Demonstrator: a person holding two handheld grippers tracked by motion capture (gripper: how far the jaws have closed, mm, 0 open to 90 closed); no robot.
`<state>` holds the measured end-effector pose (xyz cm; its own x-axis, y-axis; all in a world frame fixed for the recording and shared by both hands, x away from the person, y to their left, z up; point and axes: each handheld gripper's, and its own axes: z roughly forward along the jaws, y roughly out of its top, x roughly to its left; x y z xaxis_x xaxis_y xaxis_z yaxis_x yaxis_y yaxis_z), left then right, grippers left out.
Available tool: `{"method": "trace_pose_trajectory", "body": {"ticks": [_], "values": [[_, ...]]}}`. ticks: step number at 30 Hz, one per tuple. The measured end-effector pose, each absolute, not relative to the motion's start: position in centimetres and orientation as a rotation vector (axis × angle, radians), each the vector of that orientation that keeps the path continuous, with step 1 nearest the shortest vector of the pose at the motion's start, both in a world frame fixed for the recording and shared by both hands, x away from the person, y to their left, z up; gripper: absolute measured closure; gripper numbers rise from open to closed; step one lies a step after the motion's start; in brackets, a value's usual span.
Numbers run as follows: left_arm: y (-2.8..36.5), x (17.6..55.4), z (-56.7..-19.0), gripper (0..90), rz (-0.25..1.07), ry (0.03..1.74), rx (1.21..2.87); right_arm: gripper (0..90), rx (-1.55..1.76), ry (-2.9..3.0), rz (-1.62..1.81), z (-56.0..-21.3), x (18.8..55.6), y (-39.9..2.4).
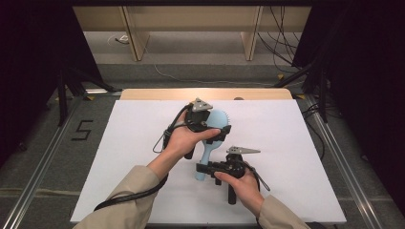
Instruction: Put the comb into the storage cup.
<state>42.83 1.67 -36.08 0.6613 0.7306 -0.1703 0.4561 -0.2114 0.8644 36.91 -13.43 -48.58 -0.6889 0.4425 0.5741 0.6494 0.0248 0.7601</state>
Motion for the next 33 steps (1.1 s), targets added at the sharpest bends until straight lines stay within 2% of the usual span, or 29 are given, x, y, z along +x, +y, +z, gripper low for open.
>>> {"method": "trace_pose_trajectory", "body": {"ticks": [21, 33], "values": [[1.43, 43.09, -36.08, 9.1, 0.337, 0.961, 1.86, 67.0, -1.15, -2.11, -1.738, -48.58, 36.97, -13.48], [1.34, 42.99, -36.48, 17.8, 0.312, 0.965, 1.856, 67.0, -1.153, -2.112, -1.735, -48.65, 36.98, -13.49]]}}
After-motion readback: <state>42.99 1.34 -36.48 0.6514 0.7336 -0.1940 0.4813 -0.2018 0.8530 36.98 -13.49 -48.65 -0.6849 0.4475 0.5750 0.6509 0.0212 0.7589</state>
